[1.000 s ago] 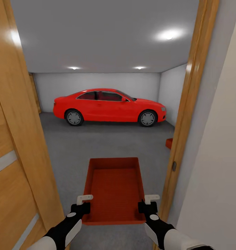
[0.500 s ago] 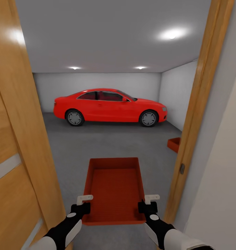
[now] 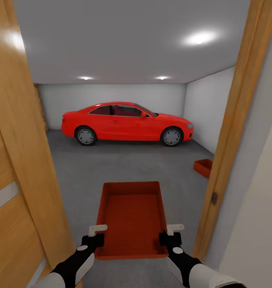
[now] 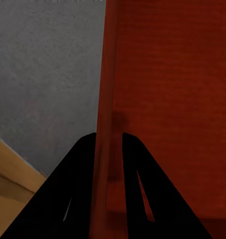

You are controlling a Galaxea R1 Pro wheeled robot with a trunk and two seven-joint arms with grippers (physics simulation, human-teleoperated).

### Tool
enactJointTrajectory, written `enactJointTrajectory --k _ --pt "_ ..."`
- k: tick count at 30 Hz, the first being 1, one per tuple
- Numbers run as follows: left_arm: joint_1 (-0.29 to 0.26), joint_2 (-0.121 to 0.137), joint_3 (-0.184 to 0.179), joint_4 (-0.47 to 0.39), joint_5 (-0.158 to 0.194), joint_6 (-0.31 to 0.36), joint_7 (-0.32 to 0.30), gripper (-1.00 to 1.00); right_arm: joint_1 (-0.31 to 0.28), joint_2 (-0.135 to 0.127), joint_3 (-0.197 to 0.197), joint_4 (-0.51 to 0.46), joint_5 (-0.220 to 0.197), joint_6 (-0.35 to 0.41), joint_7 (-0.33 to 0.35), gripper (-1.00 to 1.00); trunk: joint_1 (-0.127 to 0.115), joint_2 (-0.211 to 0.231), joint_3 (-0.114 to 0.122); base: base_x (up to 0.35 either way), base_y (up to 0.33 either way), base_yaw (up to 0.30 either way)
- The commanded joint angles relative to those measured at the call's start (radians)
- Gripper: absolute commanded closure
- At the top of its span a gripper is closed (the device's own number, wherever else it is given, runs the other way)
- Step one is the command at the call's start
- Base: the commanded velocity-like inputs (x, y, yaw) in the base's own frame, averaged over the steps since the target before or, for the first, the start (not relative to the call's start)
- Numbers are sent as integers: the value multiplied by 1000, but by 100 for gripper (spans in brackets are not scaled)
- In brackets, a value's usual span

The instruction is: Move the two storage containers from the living room to the garage. In the garage, place one container on the floor and stack the other container on top of it (either order is fine).

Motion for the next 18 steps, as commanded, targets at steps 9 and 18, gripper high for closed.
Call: enactJointTrajectory --k 9,18 --pt "-2 -1 20 -12 -9 -4 39 100 0 12 -13 3 -8 -1 -7 100 1 -1 -2 315 0 0" --pt "-2 0 20 -12 -9 -4 38 100 0 12 -12 3 -8 -1 -6 100 1 -1 -2 321 0 0"
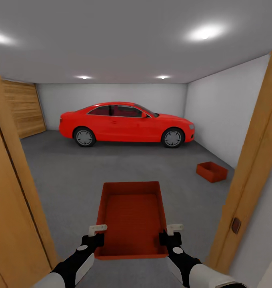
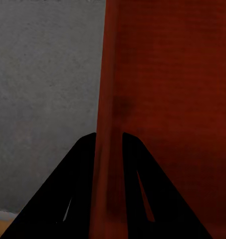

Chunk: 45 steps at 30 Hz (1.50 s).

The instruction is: Move the two storage containers from the living room to the garage. In the garage, place one container on the floor and stack the other container on top of it (either order is fine).

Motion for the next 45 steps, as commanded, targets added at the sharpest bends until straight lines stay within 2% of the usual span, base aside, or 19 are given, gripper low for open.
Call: enactJointTrajectory --k 1,45 --pt "-2 -1 20 -10 -10 -5 38 100 0 12 -12 3 -7 -1 -6 100 1 -1 -2 322 0 0" --pt "-2 -1 20 -10 -10 -5 38 100 0 12 -13 3 -7 -1 -6 100 1 -1 -2 322 0 0"
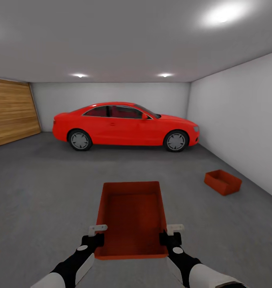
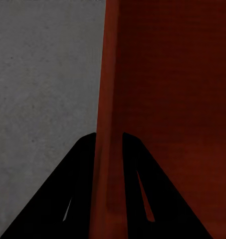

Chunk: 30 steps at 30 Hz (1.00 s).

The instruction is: Move the two storage containers from the living room to the garage. In the garage, place one container on the floor and stack the other container on top of it (either order is fine).

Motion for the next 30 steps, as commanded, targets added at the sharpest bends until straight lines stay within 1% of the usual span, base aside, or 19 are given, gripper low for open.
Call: enactJointTrajectory --k 1,30 --pt "-2 0 20 -11 -9 -4 38 100 0 12 -13 3 -8 -1 -7 100 1 -1 -2 322 0 0" --pt "-2 -1 20 -11 -9 -3 38 100 0 12 -12 3 -8 0 -8 100 1 -1 -2 322 0 0"
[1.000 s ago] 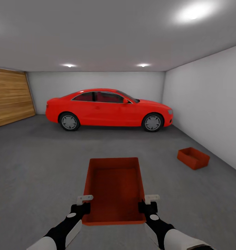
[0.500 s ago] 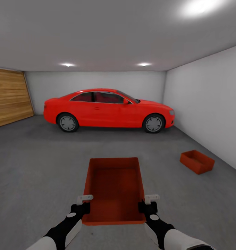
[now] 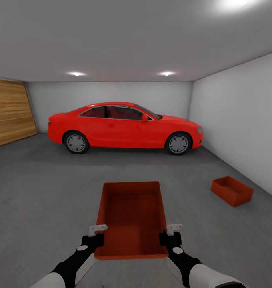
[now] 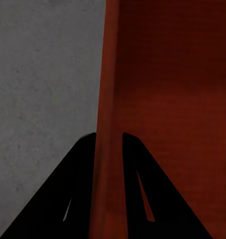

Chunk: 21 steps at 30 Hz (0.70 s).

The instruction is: Move the two storage containers from the living room to the garage. In the garage, place one container on the floor and stack the other container on top of it (either order is fine).

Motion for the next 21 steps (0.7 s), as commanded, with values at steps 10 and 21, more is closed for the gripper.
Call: enactJointTrajectory --k 10,21 --pt "-2 -1 19 -11 -9 -4 38 100 0 12 -12 3 -8 0 -7 100 1 -1 -2 322 0 0" --pt "-2 -1 19 -11 -9 -4 39 100 0 12 -13 3 -8 0 -7 100 1 -1 -2 322 0 0"
